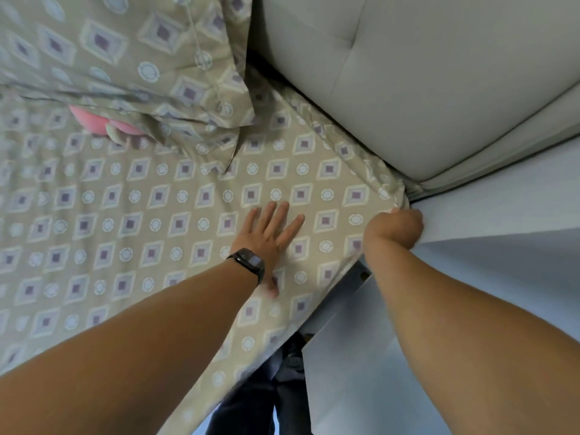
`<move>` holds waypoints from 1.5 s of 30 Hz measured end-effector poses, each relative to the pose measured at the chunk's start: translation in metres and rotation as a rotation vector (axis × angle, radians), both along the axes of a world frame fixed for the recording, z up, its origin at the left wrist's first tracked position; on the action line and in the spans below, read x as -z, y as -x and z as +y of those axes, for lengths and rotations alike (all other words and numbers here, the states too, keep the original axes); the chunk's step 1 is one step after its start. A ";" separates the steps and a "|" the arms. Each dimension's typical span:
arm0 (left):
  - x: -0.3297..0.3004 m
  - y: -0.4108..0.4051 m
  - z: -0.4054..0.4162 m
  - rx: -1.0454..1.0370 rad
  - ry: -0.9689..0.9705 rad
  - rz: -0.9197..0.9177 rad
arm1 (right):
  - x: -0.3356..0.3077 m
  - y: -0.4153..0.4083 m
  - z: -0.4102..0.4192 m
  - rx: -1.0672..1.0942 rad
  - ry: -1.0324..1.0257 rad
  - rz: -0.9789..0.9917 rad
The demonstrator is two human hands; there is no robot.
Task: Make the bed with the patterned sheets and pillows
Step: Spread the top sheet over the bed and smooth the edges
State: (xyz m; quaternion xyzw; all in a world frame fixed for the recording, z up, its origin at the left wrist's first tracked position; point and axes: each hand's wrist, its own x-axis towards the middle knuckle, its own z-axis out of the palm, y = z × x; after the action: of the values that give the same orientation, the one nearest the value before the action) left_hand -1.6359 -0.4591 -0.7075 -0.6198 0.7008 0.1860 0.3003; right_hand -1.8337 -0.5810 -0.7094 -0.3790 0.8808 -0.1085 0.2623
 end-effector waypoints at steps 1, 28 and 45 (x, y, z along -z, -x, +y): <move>0.001 0.005 -0.005 0.040 -0.013 -0.016 | 0.001 0.000 0.000 0.055 0.025 0.000; 0.014 0.006 -0.087 -0.244 0.059 0.160 | 0.033 -0.007 -0.035 0.013 0.189 0.016; 0.025 0.002 -0.080 -0.227 0.055 0.292 | 0.042 0.014 -0.045 -0.239 -0.109 -0.185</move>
State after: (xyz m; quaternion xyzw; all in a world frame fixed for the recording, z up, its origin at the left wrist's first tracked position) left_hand -1.6382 -0.5394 -0.7329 -0.6694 0.6672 0.2873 0.1554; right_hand -1.8472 -0.6262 -0.7513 -0.4549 0.8060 -0.0632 0.3735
